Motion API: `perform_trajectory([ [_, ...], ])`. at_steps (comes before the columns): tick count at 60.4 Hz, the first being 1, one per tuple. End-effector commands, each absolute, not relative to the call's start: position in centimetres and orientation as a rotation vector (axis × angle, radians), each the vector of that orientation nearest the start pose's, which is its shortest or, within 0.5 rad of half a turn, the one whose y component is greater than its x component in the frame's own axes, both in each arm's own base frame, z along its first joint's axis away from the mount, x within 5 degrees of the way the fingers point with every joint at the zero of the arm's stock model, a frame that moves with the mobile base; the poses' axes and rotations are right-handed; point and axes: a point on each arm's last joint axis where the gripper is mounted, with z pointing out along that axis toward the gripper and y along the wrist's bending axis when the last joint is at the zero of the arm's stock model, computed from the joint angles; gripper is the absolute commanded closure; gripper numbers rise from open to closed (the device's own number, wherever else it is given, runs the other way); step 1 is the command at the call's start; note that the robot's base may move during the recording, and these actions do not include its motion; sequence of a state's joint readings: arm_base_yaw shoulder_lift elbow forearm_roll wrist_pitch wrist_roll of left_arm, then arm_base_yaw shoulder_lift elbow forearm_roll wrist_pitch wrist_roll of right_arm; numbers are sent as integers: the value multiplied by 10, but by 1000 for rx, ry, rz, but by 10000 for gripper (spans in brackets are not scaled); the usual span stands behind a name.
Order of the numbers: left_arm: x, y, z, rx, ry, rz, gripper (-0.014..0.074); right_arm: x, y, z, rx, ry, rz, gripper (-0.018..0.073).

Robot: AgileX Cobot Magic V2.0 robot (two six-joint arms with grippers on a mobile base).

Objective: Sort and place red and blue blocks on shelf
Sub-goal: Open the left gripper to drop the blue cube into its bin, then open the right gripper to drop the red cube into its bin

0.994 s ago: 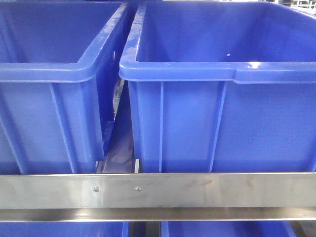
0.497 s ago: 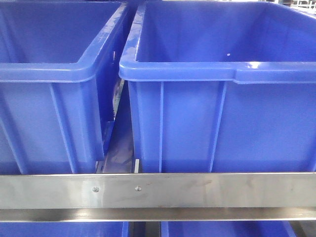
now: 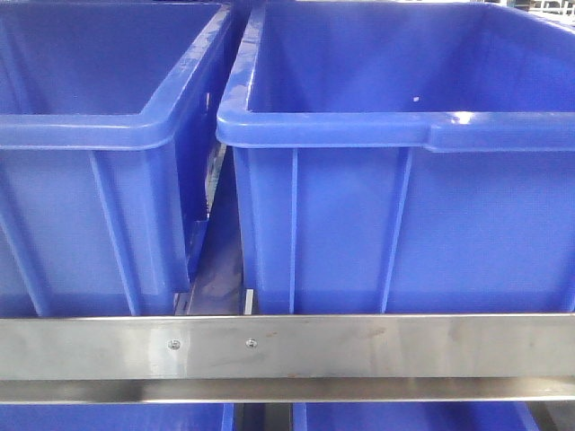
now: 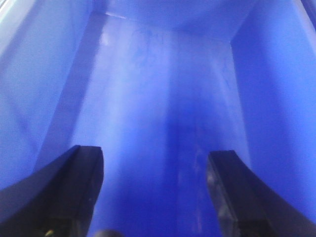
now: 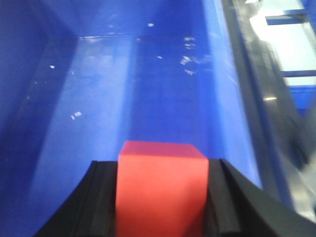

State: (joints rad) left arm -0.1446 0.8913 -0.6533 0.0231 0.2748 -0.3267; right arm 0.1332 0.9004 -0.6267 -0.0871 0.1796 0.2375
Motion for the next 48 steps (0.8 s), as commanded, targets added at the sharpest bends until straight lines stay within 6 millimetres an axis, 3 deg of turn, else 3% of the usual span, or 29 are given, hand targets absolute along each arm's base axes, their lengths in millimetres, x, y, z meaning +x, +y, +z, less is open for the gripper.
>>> perform_trajectory([
  [1, 199, -29, 333, -159, 1887, -307, 470, 202, 27, 333, 15, 1811, 196, 501],
  [18, 227, -33, 325, -161, 1924, -301, 470, 222, 31, 327, 9, 1796, 205, 501],
  [31, 239, -34, 314, -164, 1961, -295, 424, 224, 31, 325, 9, 1798, 205, 482],
  [35, 241, -35, 312, -162, 1965, -296, 362, 224, 31, 325, 9, 1797, 205, 396],
  [46, 244, -36, 314, -158, 1927, -303, 169, 225, 31, 327, 7, 1779, 209, -81],
  [48, 244, -36, 314, -158, 1925, -304, 161, 225, 31, 327, 7, 1776, 209, -83],
])
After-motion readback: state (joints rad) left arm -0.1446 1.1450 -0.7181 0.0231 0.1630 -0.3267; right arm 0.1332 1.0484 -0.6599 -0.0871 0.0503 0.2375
